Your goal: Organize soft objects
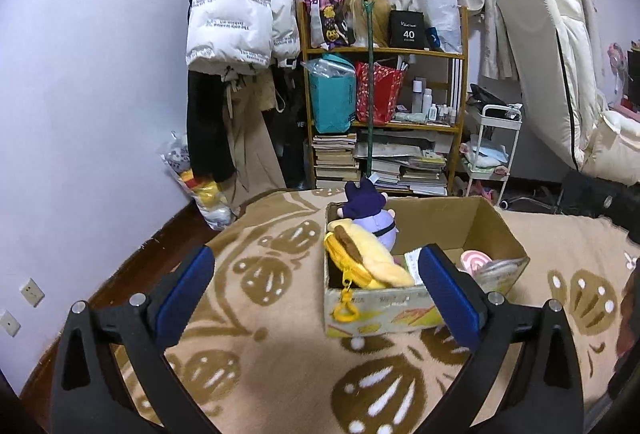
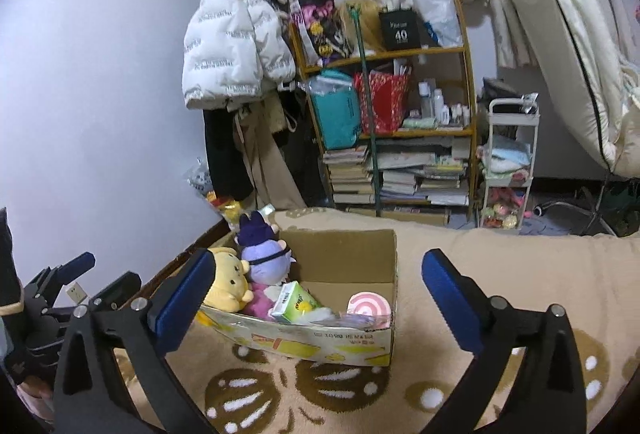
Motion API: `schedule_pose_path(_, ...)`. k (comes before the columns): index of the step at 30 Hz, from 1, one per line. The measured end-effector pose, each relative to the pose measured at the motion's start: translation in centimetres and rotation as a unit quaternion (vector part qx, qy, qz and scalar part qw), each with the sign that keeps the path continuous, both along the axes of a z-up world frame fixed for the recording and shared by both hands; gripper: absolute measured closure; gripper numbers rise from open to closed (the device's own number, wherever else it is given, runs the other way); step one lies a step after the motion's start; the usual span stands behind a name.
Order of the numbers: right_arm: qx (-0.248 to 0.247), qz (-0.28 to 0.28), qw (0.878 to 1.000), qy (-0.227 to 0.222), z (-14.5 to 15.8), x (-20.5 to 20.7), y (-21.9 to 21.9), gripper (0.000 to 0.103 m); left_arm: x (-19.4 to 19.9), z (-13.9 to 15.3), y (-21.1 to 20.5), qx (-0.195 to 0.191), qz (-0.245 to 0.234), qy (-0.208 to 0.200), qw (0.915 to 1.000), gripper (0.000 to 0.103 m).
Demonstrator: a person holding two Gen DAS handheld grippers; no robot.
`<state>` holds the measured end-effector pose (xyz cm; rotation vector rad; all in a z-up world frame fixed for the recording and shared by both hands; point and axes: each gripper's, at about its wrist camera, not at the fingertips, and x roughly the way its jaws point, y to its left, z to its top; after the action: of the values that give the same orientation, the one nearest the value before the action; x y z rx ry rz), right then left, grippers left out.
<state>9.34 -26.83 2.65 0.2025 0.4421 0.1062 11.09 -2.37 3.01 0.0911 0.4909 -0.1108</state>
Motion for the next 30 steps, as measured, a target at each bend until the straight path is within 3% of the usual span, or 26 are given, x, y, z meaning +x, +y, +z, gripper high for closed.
schedule_pose_path(16,-0.019,-0.008,0.999,-0.034,2.6,-7.0,0.8,0.000,-7.0,2.1,2.2,0.019,0.010,-0.039,0.9990,0.001)
schedule_pose_path(30,-0.029,-0.021,0.999,-0.035,1.4,-9.0,0.2,0.000,-8.9,0.9,2.0,0.041,0.018,-0.050,0.9977,0.001)
